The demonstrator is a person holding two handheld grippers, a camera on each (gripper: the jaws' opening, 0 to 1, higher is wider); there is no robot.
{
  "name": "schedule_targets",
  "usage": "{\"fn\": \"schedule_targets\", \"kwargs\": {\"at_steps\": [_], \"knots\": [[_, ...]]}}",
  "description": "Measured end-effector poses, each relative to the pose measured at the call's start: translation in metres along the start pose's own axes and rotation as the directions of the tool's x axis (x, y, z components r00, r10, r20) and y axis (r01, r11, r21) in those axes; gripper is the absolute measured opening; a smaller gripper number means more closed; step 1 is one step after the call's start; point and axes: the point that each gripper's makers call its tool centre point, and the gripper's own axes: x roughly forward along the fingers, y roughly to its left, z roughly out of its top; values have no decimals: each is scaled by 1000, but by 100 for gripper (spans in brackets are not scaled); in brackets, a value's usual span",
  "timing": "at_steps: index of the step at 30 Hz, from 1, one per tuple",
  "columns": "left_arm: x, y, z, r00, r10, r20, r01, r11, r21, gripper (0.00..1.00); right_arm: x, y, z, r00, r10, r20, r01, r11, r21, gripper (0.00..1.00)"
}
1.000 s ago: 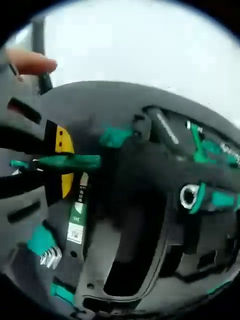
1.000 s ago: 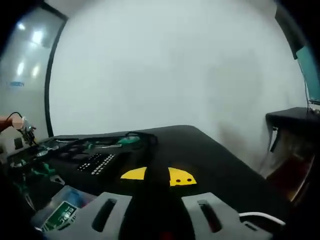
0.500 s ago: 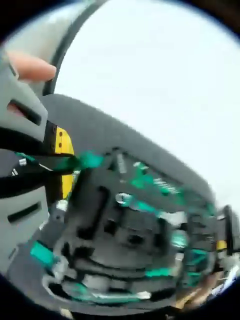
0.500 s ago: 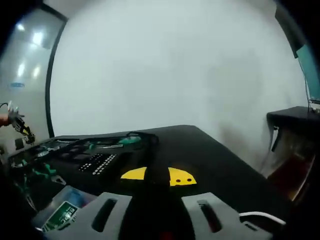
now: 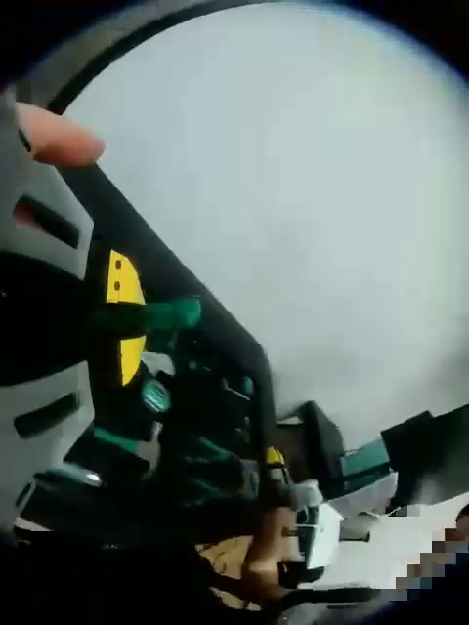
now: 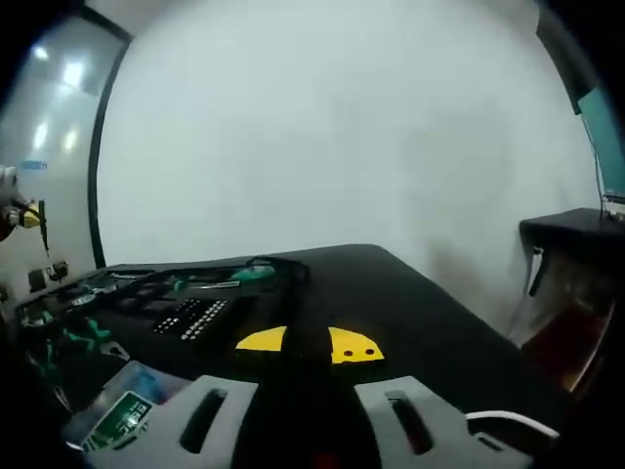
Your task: Pick up the tools and put them into their designated positions in the toolbox.
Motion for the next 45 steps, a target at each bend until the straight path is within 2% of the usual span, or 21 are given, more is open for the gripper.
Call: {"fn": "schedule_targets", "kwargs": {"at_steps": [3, 5, 8, 11, 15, 19, 21, 23, 24, 25, 26, 28, 29, 30, 34, 36, 39, 41, 42, 43, 45], "knots": [[23, -20, 12, 1000, -15, 5, 15, 1000, 2, 3, 0, 0, 1, 1000, 0, 4, 0, 1000, 5, 12], [39, -37, 29, 994, -68, 87, 78, 990, -117, 3, -1, -1, 1, 1000, 0, 6, 0, 1000, 15, 12], [61, -56, 45, 988, -103, 116, 116, 987, -113, 3, -1, 0, 1, 1000, 6, 7, -6, 1000, 16, 12], [87, -81, 73, 965, -161, 207, 202, 959, -197, 3, -1, 1, 1, 1000, 15, 10, -15, 1000, 17, 12], [115, -96, 92, 947, -170, 274, 255, 914, -314, 3, -1, 2, 3, 1000, 24, 17, -24, 999, 29, 12], [161, -107, 80, 962, -134, 239, 238, 843, -482, 3, -2, 3, 4, 999, 36, 25, -37, 999, 38, 12], [181, -114, 75, 957, -153, 247, 265, 809, -524, 3, -1, 4, 5, 999, 42, 28, -43, 998, 42, 12], [195, -114, 75, 944, -147, 294, 307, 717, -626, 3, -1, 5, 5, 998, 49, 28, -50, 998, 45, 12], [199, -114, 73, 938, -143, 315, 330, 647, -688, 3, -1, 5, 5, 998, 51, 29, -52, 998, 47, 12], [202, -116, 70, 937, -146, 317, 336, 619, -710, 3, -2, 6, 5, 998, 54, 30, -55, 997, 49, 12], [204, -117, 64, 938, -148, 312, 335, 613, -716, 3, -2, 6, 5, 998, 56, 31, -58, 997, 52, 12], [206, -123, 54, 947, -136, 291, 307, 647, -698, 3, -2, 6, 5, 997, 63, 33, -64, 996, 58, 12], [206, -124, 50, 950, -137, 281, 300, 651, -697, 3, -2, 7, 6, 997, 66, 34, -68, 996, 60, 12], [205, -128, 43, 955, -147, 259, 291, 646, -705, 3, -2, 7, 6, 997, 69, 35, -71, 996, 61, 12], [185, -135, 34, 953, -140, 270, 298, 610, -734, 3, -2, 8, 7, 996, 74, 42, -77, 995, 69, 12], [175, -141, 30, 955, -142, 259, 291, 604, -742, 3, -3, 9, 8, 996, 79, 46, -82, 994, 72, 12], [154, -153, 15, 968, -128, 215, 247, 619, -745, 3, -4, 10, 9, 995, 84, 54, -88, 993, 76, 12], [143, -162, 3, 974, -124, 189, 225, 608, -762, 3, -4, 10, 9, 995, 87, 54, -91, 993, 79, 12], [140, -162, -7, 983, -107, 151, 185, 613, -768, 3, -4, 10, 9, 995, 88, 53, -92, 992, 81, 12], [135, -166, -17, 987, -113, 112, 158, 631, -759, 4, -5, 10, 9, 995, 88, 54, -92, 992, 81, 12], [128, -166, -27, 993, -95, 76, 120, 649, -752, 4, -5, 10, 10, 994, 90, 54, -94, 992, 81, 12]]}}
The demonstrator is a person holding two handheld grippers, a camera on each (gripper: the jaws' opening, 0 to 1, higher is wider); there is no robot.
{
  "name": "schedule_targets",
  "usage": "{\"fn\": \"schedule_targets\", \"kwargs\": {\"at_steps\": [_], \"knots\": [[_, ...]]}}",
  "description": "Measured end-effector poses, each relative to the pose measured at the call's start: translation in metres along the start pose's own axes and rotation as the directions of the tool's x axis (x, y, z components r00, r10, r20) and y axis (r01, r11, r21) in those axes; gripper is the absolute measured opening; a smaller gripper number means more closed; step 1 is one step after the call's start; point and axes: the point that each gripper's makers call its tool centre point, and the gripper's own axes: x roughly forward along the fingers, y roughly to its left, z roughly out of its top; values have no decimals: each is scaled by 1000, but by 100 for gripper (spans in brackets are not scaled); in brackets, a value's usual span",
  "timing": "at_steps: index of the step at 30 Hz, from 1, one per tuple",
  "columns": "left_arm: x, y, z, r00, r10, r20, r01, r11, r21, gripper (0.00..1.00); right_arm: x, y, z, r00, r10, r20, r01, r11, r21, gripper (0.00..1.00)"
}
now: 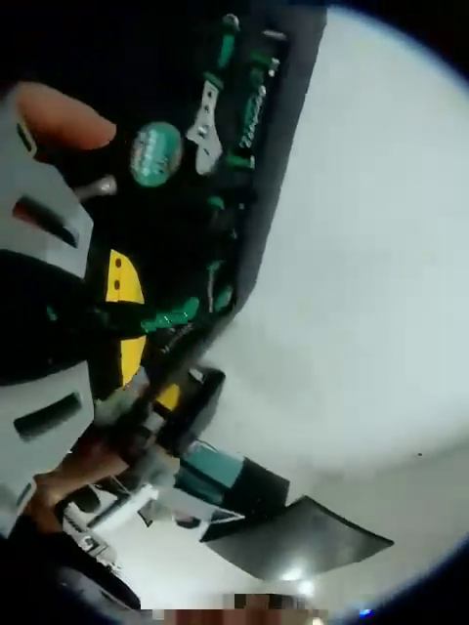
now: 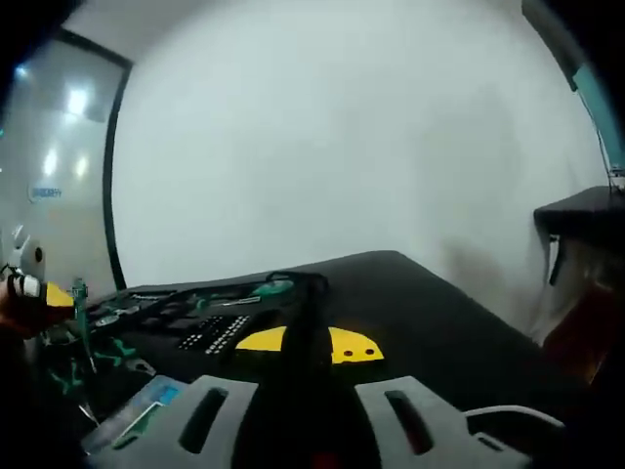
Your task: Pick up the tools and put them into their designated positions in the toolbox.
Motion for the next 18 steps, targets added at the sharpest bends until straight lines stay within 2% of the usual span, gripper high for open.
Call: {"fn": "schedule_targets", "kwargs": {"at_steps": [1, 2, 3, 4, 5, 6, 7, 8, 9, 10, 11, 13, 14, 15, 16, 17, 18], "knots": [[-4, 4, -5, 1000, 24, -17, -23, 1000, 19, 5, 0, 0, 0, 1000, 1, 1, -1, 1000, -1, 12], [-11, 8, -20, 995, 54, -84, -52, 998, 31, 6, -1, 1, 1, 1000, 2, 3, -2, 1000, -2, 12], [-15, 8, -32, 988, 56, -142, -43, 995, 92, 6, -1, 1, 1, 1000, 4, 6, -4, 1000, -3, 12], [-19, 8, -39, 983, 69, -169, -48, 990, 129, 6, 0, 1, 1, 1000, 5, 6, -4, 1000, -3, 12], [-21, 10, -42, 981, 79, -180, -44, 981, 188, 8, 0, 0, 1, 1000, 4, 5, -4, 1000, -3, 12], [-26, 5, -36, 985, 60, -160, -9, 953, 303, 12, 0, 0, 1, 1000, 3, 5, -3, 1000, -2, 12], [-31, 8, -35, 979, 89, -185, -25, 946, 322, 16, -1, 0, 1, 1000, 2, 6, -2, 1000, -1, 12], [-38, 8, -28, 975, 115, -192, -34, 924, 382, 16, -1, 0, 1, 1000, 2, 5, -2, 1000, 0, 12], [-41, 7, -21, 975, 111, -191, -13, 891, 454, 16, -1, 0, 1, 1000, 1, 3, -1, 1000, -1, 12], [-44, 2, -14, 975, 88, -204, 42, 830, 556, 16, -1, 0, 0, 1000, 1, 2, -1, 1000, -4, 12], [-45, 0, -12, 970, 80, -229, 75, 798, 598, 17, 0, 0, 0, 1000, 1, 1, -1, 1000, -6, 12], [-45, 1, -4, 957, 83, -277, 111, 780, 616, 17, 0, 0, 1, 1000, 0, 3, 0, 1000, -10, 12], [-42, 1, 2, 956, 79, -284, 121, 773, 623, 17, 0, 0, 0, 1000, 0, 1, 1, 1000, -12, 12], [-39, 0, 7, 954, 65, -292, 135, 776, 616, 17, -1, 0, 0, 1000, -2, 0, 2, 1000, -12, 12], [-35, -5, 9, 951, 32, -307, 166, 787, 594, 17, -1, 0, 0, 1000, -3, 0, 3, 1000, -12, 12], [-29, -9, 11, 941, -12, -338, 220, 782, 583, 17, -1, 0, 0, 1000, -4, 1, 4, 1000, -11, 12], [-25, -11, 11, 932, -26, -361, 251, 766, 592, 17, -2, 0, 0, 1000, -4, 1, 5, 1000, -10, 12]]}}
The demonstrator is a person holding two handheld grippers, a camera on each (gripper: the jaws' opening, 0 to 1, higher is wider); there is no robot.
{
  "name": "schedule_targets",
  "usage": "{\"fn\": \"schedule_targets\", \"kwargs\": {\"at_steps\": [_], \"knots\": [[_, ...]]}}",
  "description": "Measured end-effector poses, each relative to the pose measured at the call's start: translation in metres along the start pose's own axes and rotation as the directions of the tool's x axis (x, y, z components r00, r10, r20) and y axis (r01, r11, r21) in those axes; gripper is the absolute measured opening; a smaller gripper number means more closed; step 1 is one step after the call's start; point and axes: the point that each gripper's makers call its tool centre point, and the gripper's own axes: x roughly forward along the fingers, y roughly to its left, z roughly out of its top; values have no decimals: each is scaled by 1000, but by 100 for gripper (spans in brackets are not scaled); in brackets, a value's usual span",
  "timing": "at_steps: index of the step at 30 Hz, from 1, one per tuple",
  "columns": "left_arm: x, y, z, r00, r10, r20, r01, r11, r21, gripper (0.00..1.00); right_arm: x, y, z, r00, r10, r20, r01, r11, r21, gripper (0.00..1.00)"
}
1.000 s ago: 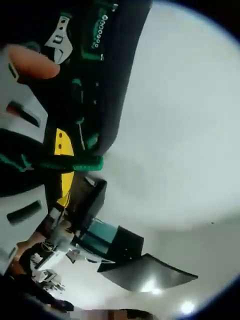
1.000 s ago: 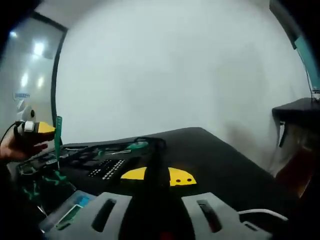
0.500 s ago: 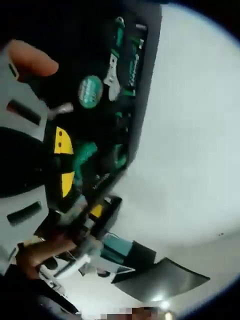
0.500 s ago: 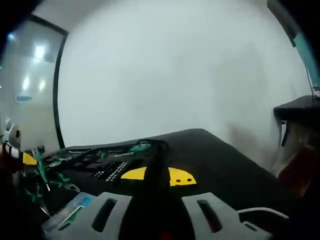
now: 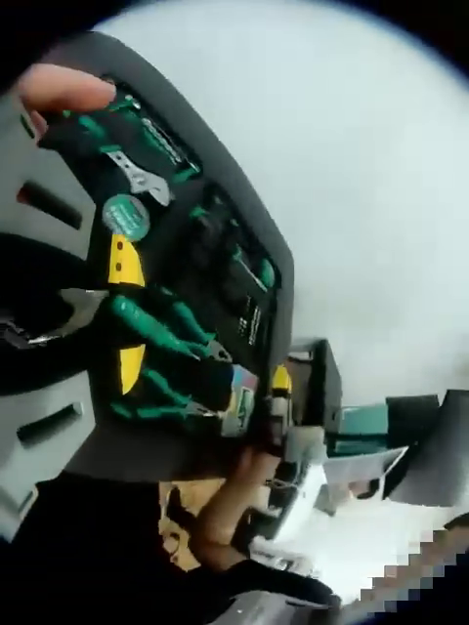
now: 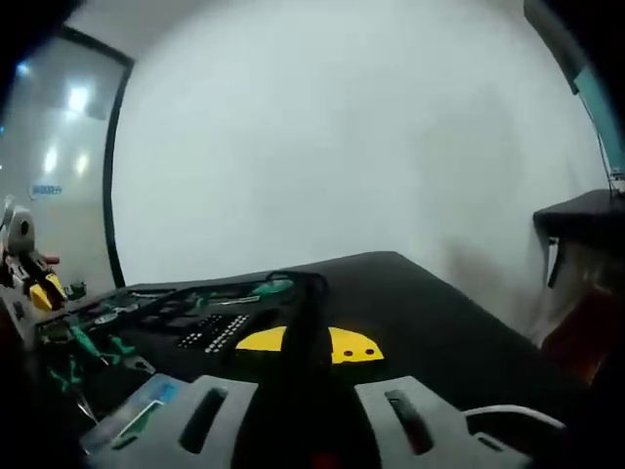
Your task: Pick up the tools and put them into their designated positions in the toolbox.
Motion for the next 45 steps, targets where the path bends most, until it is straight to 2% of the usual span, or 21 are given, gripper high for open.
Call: {"fn": "schedule_targets", "kwargs": {"at_steps": [2, 5, 9, 10, 12, 13, 16, 17, 18, 20, 22, 25, 26, 27, 29, 30, 32, 35, 38, 43, 45], "knots": [[10, 4, -6, 997, -42, -59, 47, 995, 83, 17, 0, 0, -1, 1000, 0, -4, 0, 1000, 1, 12], [23, -5, -13, 984, -141, -107, 150, 985, 90, 17, 1, 0, -2, 1000, 3, -8, -3, 1000, -1, 12], [37, 1, -24, 969, -179, -172, 210, 961, 182, 17, 1, 1, -2, 1000, 8, -9, -8, 1000, -9, 12], [39, 3, -27, 965, -188, -181, 220, 959, 176, 17, 1, 2, -2, 1000, 7, -8, -7, 1000, -8, 12], [42, 6, -36, 953, -217, -212, 240, 967, 89, 17, 1, 1, -1, 1000, 7, -7, -7, 1000, -5, 12], [44, 4, -35, 949, -257, -182, 265, 964, 26, 17, 1, 1, -1, 1000, 9, -7, -9, 1000, -3, 12], [47, 5, -36, 945, -286, -162, 282, 958, -46, 16, 1, 2, -1, 1000, 15, -6, -15, 1000, -3, 12], [48, 6, -35, 945, -286, -161, 279, 958, -62, 13, 1, 3, -1, 1000, 16, -5, -16, 1000, -3, 12], [44, 5, -36, 934, -310, -177, 299, 950, -87, 12, 1, 3, -1, 1000, 18, -5, -18, 1000, -1, 12], [42, 2, -36, 927, -330, -180, 315, 943, -106, 8, 2, 2, -1, 1000, 19, -5, -19, 1000, 3, 12], [42, 1, -36, 925, -333, -181, 319, 942, -105, 7, 1, 3, 0, 1000, 21, -4, -21, 1000, 6, 12], [41, 2, -29, 927, -324, -188, 312, 946, -91, 7, 1, 3, 0, 1000, 23, -1, -23, 1000, 8, 12], [39, 2, -24, 930, -326, -172, 314, 945, -91, 6, 2, 3, 0, 1000, 23, 0, -23, 1000, 10, 12], [40, 5, -17, 940, -311, -142, 302, 950, -82, 6, 2, 3, 0, 1000, 23, 0, -23, 1000, 11, 12], [37, 11, -10, 940, -308, -144, 305, 951, -44, 6, 2, 3, 0, 1000, 24, 0, -24, 1000, 15, 12], [37, 19, -4, 949, -285, -137, 283, 958, -33, 6, 2, 3, 0, 1000, 25, 0, -25, 1000, 17, 12], [44, 42, 10, 973, -216, -78, 217, 976, 6, 6, 2, 3, 0, 1000, 27, 0, -27, 999, 18, 12], [57, 68, 15, 988, -148, -48, 149, 989, 20, 6, 3, 3, 1, 1000, 28, 2, -28, 999, 18, 12], [73, 92, 11, 993, -105, -55, 112, 985, 132, 6, 4, 2, 1, 1000, 26, 1, -26, 999, 25, 12], [96, 114, 16, 992, -126, 19, 121, 977, 177, 6, 4, 3, 1, 1000, 30, 1, -30, 999, 26, 12], [102, 115, 18, 987, -157, 35, 145, 960, 238, 6, 5, 2, 1, 1000, 31, 0, -31, 999, 28, 12]]}}
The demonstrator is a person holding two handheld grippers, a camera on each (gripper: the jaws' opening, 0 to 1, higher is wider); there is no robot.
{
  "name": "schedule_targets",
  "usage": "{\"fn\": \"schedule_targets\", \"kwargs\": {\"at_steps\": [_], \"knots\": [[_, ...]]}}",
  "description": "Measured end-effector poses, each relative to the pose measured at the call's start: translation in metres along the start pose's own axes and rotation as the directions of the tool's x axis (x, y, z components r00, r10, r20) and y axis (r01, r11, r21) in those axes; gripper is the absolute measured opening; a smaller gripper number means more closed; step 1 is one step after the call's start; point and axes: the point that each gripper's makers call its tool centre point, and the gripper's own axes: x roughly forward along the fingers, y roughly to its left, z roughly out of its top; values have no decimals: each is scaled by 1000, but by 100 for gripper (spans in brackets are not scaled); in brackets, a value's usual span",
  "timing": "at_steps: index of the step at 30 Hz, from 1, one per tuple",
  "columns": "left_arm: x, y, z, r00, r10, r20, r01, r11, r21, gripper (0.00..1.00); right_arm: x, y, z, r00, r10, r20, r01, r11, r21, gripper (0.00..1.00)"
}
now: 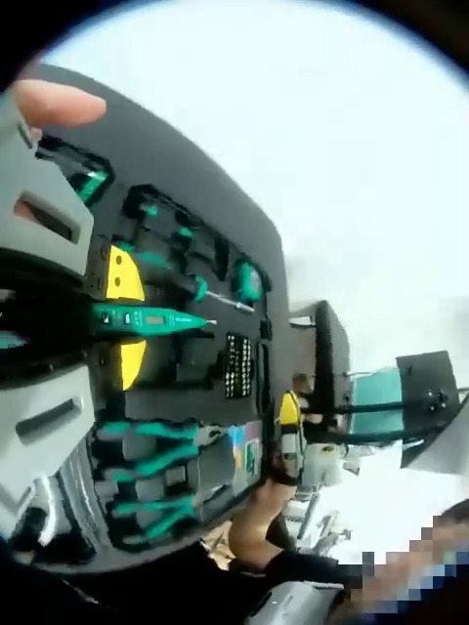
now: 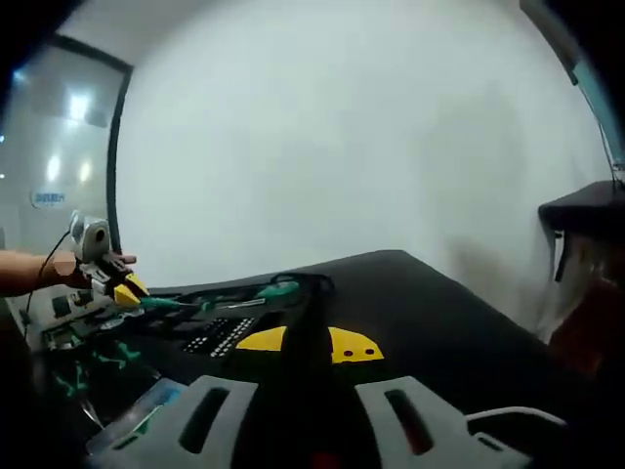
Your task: Pick up the tools and put them into their designated positions in the toolbox.
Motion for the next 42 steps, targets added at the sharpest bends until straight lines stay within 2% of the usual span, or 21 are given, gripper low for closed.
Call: {"fn": "schedule_targets", "kwargs": {"at_steps": [2, 4, 12, 13, 14, 19, 24, 26, 28, 30, 31, 33, 34, 35, 37, 38, 40, 42], "knots": [[3, -4, 0, 999, -44, 7, 43, 999, 30, 6, 0, 0, 0, 1000, -1, 0, 1, 1000, 3, 12], [6, -13, -2, 995, -98, -2, 98, 995, 10, 6, 0, 0, 0, 1000, -1, 0, 1, 1000, 5, 12], [16, -4, -14, 986, -159, -47, 159, 987, 13, 6, 0, -2, 2, 1000, -6, 9, 6, 1000, 23, 12], [18, -3, -14, 986, -157, -52, 158, 987, 15, 6, 0, -3, 2, 1000, -7, 10, 6, 1000, 24, 12], [19, -5, -19, 983, -165, -81, 167, 986, 21, 6, 0, -3, 3, 1000, -7, 11, 7, 1000, 25, 12], [28, -9, -12, 983, -175, -48, 176, 984, 17, 6, 0, -2, 2, 1000, -2, 8, 2, 1000, 24, 12], [24, -4, -14, 985, -171, -37, 172, 985, 16, 7, 1, -2, 1, 1000, -4, 5, 4, 1000, 22, 12], [23, -3, -15, 986, -157, -56, 153, 987, -57, 8, 1, -1, 1, 1000, -4, 4, 4, 1000, 21, 12], [22, -3, -14, 984, -157, -87, 152, 987, -60, 14, 1, -1, 1, 1000, -5, 3, 5, 1000, 17, 12], [18, -2, -12, 984, -148, -97, 143, 988, -51, 25, 1, -1, 1, 1000, -6, 3, 6, 1000, 16, 12], [16, 0, -9, 986, -141, -91, 137, 989, -53, 26, 1, -2, 1, 1000, -7, 2, 7, 1000, 16, 12], [10, 2, 4, 992, -113, -48, 107, 988, -113, 18, 1, -2, 1, 1000, -7, 2, 7, 1000, 17, 12], [7, 1, 4, 992, -105, -70, 98, 990, -105, 11, 1, -2, 1, 1000, -8, 2, 8, 1000, 17, 12], [4, -1, -1, 989, -102, -108, 91, 991, -101, 3, 1, -2, 0, 1000, -8, 1, 8, 1000, 16, 12], [1, -5, -20, 968, -86, -236, 81, 996, -33, 0, 1, -2, 0, 1000, -8, 1, 8, 1000, 15, 12], [2, -9, -23, 964, -86, -250, 83, 996, -20, 0, 1, -2, 0, 1000, -8, 1, 8, 1000, 15, 12], [4, -9, -20, 973, -79, -219, 77, 997, -16, 0, 1, -1, 2, 1000, -7, 5, 7, 1000, 14, 12], [3, -9, -14, 979, -64, -193, 66, 998, 7, 0, 0, 15, 12, 998, 50, 38, -50, 999, 2, 7]]}}
